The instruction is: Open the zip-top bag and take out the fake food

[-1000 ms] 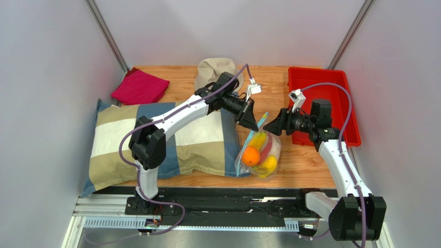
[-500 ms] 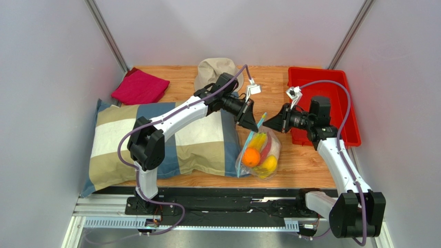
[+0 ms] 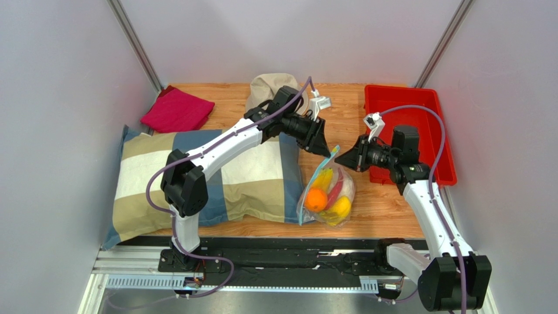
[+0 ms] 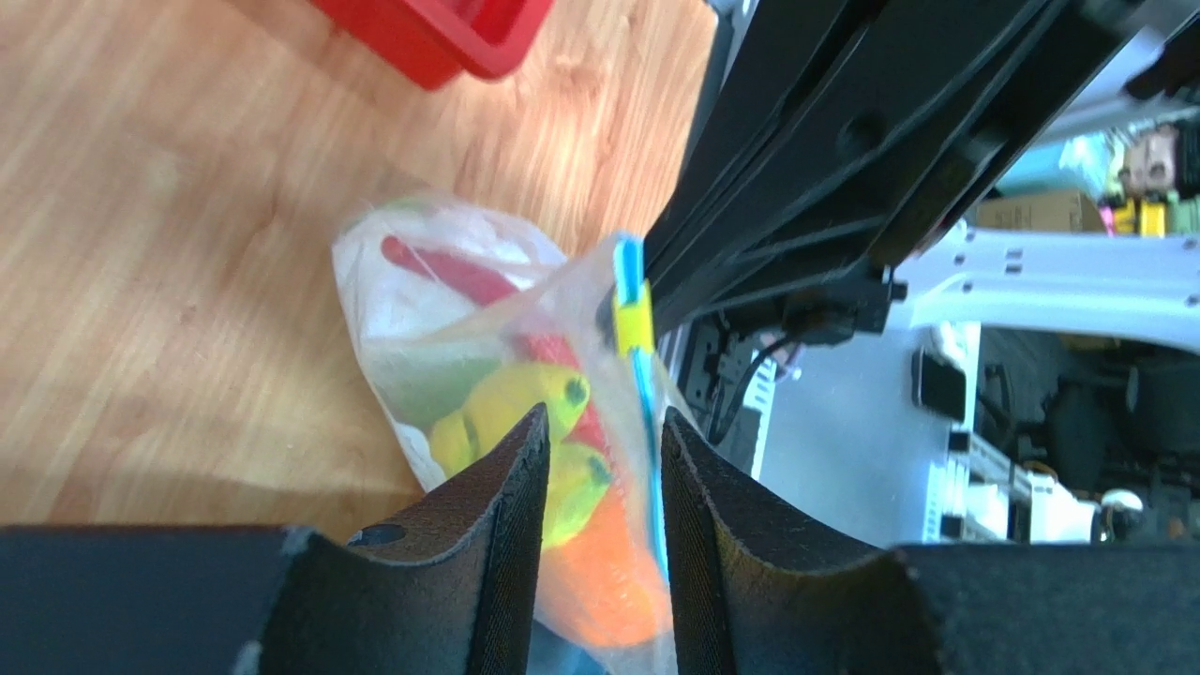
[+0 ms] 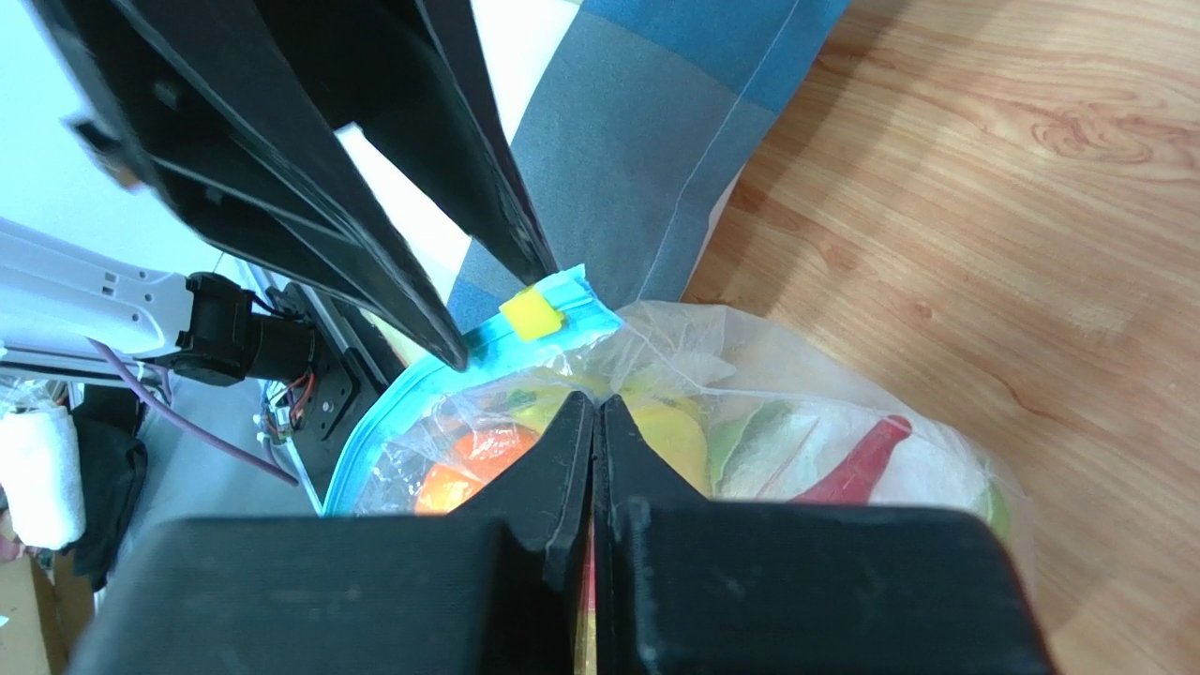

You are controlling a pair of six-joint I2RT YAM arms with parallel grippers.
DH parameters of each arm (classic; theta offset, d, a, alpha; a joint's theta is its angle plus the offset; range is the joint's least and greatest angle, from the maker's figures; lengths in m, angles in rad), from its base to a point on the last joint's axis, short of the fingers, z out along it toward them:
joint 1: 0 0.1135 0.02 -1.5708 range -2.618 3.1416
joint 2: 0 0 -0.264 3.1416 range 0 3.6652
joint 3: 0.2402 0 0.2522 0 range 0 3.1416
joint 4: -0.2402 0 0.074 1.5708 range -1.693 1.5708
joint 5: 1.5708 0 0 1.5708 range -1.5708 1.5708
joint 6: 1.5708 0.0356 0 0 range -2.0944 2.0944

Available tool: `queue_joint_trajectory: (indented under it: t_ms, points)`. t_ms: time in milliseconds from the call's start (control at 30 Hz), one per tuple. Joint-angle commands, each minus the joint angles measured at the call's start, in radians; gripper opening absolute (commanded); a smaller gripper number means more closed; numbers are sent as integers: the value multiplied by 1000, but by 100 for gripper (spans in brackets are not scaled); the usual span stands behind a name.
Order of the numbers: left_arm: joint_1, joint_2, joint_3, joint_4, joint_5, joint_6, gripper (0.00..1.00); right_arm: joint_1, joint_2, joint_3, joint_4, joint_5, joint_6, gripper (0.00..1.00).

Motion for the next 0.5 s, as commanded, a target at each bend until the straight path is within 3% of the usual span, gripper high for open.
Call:
queue_joint_trajectory:
  t_ms: [0, 200, 467]
  points:
    - [-5, 21, 109, 26, -8, -74, 40, 17, -20, 23, -26, 40, 7, 0]
    - [-11, 42, 111, 92, 54, -135, 43, 36, -12, 36, -42, 41, -8, 0]
    - [-11, 50, 95, 71, 26, -123, 43, 42, -8, 44, -43, 40, -10, 0]
